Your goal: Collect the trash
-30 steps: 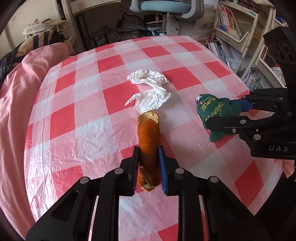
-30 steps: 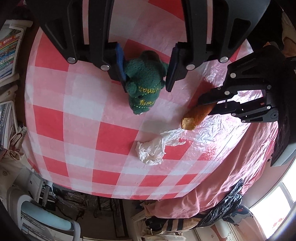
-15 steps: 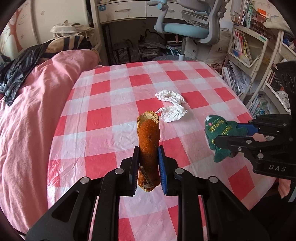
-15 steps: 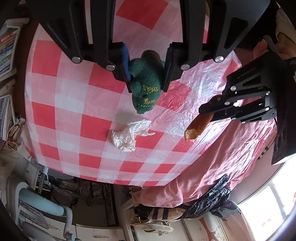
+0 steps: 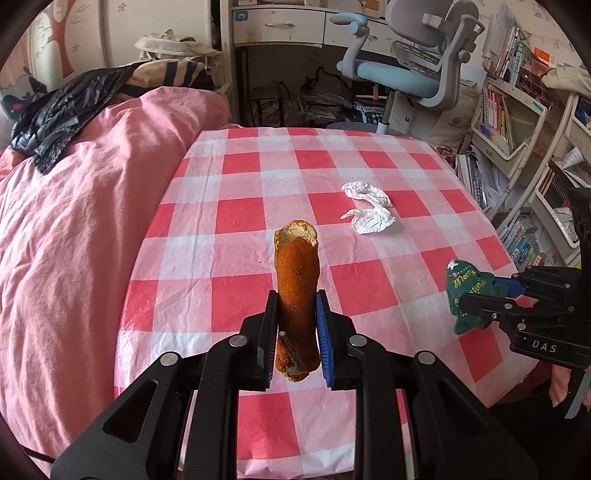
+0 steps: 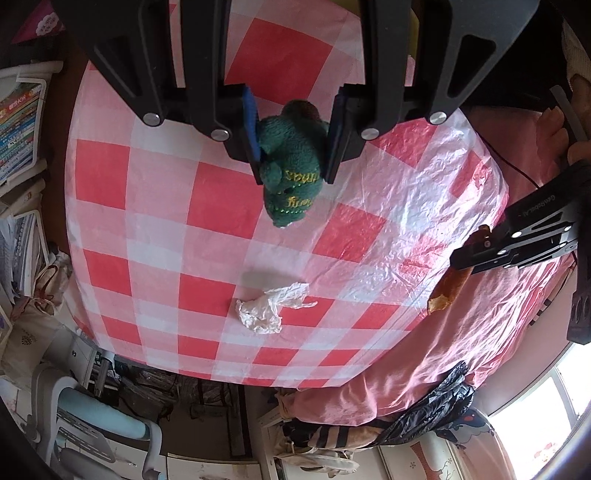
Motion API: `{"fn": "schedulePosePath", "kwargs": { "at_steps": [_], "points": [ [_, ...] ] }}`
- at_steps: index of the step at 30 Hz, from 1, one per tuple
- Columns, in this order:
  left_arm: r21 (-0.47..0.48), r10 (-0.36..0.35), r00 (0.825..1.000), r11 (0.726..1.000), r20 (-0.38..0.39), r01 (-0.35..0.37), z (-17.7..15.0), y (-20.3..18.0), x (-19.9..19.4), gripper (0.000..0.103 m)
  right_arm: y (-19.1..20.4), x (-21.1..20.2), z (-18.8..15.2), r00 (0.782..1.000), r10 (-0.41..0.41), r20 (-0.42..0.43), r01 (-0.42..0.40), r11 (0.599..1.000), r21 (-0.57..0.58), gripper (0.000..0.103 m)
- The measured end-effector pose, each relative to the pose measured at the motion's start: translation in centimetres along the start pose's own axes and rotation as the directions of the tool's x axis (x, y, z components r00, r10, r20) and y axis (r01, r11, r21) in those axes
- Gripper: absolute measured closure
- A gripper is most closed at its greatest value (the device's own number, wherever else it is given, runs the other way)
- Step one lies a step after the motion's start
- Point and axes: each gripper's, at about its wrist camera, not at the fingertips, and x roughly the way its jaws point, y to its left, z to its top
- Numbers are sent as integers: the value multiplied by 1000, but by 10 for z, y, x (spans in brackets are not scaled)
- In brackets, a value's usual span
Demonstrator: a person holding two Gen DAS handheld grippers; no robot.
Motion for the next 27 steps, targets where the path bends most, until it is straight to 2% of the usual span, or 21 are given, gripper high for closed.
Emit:
{"fn": "schedulePosePath", "kwargs": {
  "at_steps": [5, 8, 13, 27],
  "points": [
    [10, 17, 999, 1000, 32, -17, 1, 2, -8, 84, 1, 4, -1, 1000, -21, -7, 21, 1000, 2, 70],
    [23, 26, 999, 999, 47, -27, 4, -1, -10, 84, 0, 8, 0, 999, -35, -11, 35, 999, 7, 61],
    [47, 41, 997, 998, 67, -44, 9, -5, -11, 84, -3, 9, 1, 999, -47, -10, 48, 999, 17, 54],
    [62, 49, 995, 997, 82, -54, 14, -9, -12, 84, -1, 19, -4, 996, -67, -65, 66, 998, -24, 54]
  ]
}}
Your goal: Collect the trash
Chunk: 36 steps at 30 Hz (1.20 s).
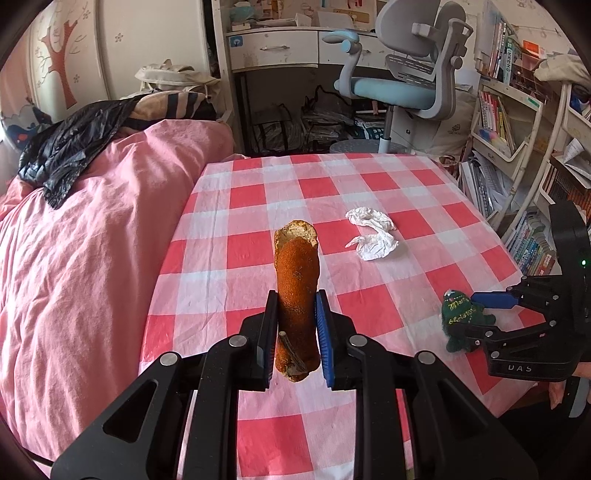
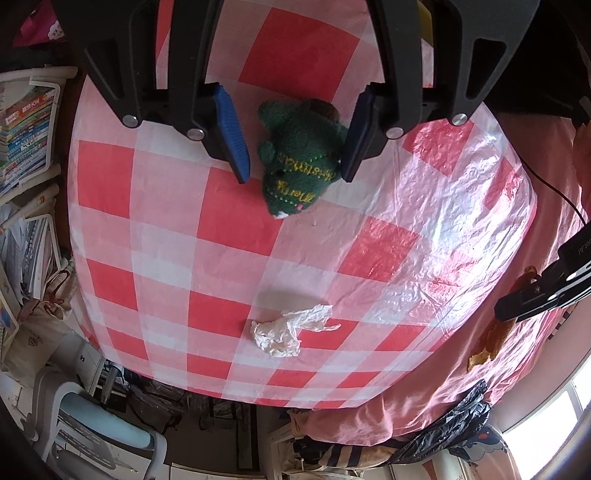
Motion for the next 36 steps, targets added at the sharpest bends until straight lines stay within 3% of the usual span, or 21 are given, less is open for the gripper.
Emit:
{"fn": "schedulePosePath", "kwargs": {
  "at_steps": [1, 6, 10, 36],
  "points": [
    [0, 0, 1000, 1000, 0, 0, 0, 0, 0, 84, 1, 0, 0, 1000, 3, 1, -3, 1000, -6, 61],
    [1, 0, 1000, 1000, 0, 0, 1, 0, 1, 84, 5, -6, 2, 999, 3, 38, -2, 1000, -26, 72],
    [-11, -10, 1000, 1000, -4, 10, 3, 1, 3, 84, 2, -11, 6, 997, -1, 77, 2, 1000, -8, 72],
    [-141, -40, 998, 989, 40, 45, 17, 33, -16, 84, 26, 4, 14, 994, -77, 72, 80, 996, -34, 72]
  ]
}}
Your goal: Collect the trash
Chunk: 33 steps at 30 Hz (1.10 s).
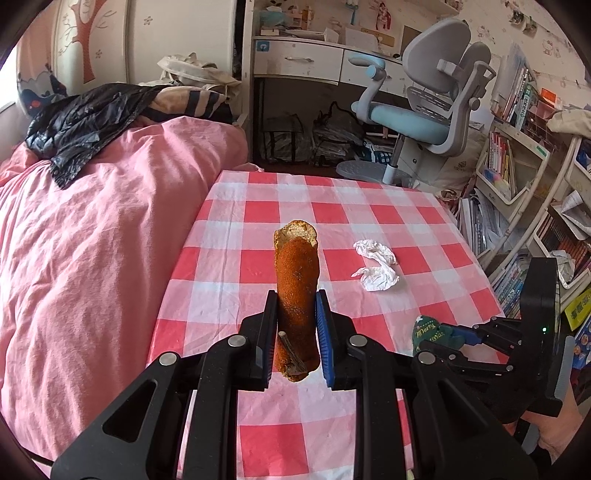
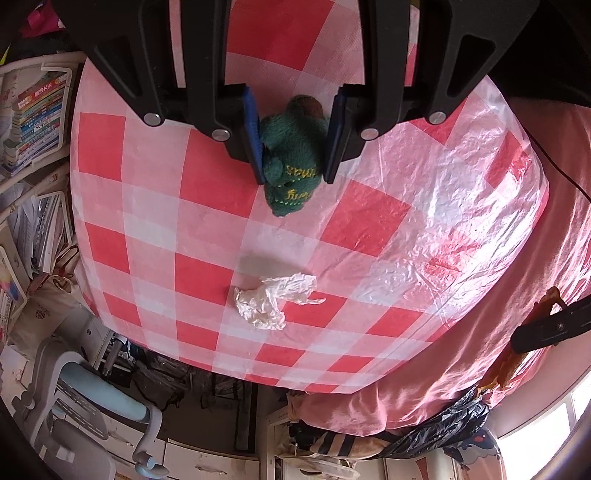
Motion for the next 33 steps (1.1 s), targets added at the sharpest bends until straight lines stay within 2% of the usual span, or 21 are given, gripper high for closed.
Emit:
{"fn": "schedulePosePath", "kwargs": {
  "at_steps": [18, 27, 33],
  "points": [
    [-9, 0, 1000, 1000, -4, 0, 1, 3, 0, 84, 10, 2, 0, 1000, -17, -2, 17, 999, -37, 72],
    [-8, 1, 1000, 1000, -4, -1, 1, 3, 0, 84, 6, -1, 1, 999, -22, 36, 23, 1000, -19, 72],
    [-7, 1, 1000, 1000, -4, -1, 1, 2, 0, 84, 4, 3, 2, 999, -21, 32, 22, 1000, -21, 72]
  ]
}}
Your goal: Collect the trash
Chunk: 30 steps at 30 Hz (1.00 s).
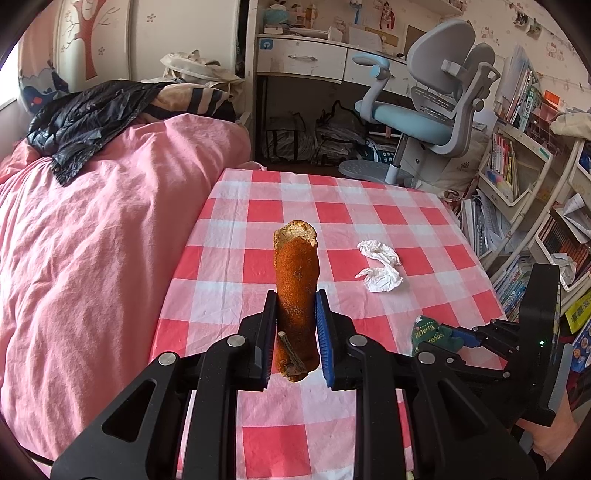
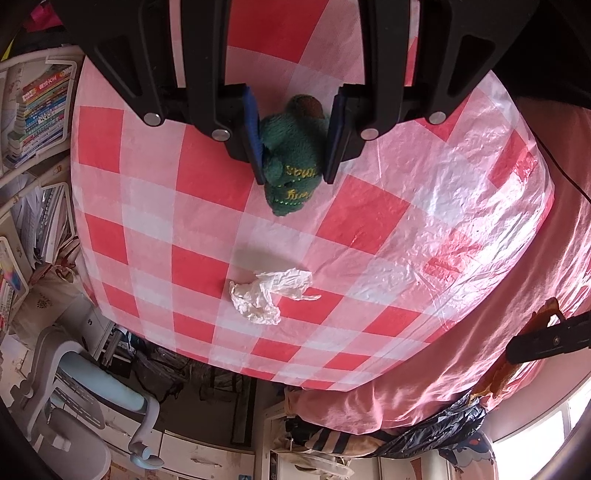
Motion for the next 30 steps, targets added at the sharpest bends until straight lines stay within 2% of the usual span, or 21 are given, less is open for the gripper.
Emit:
{"fn": "schedulePosePath", "kwargs": {
  "at_steps": [30],
  "points": [
    [5, 3, 1000, 1000, -6, -3, 2, 0, 4, 84, 1, 4, 4, 1000, -1, 3, 1, 1000, -24, 72]
  ]
}}
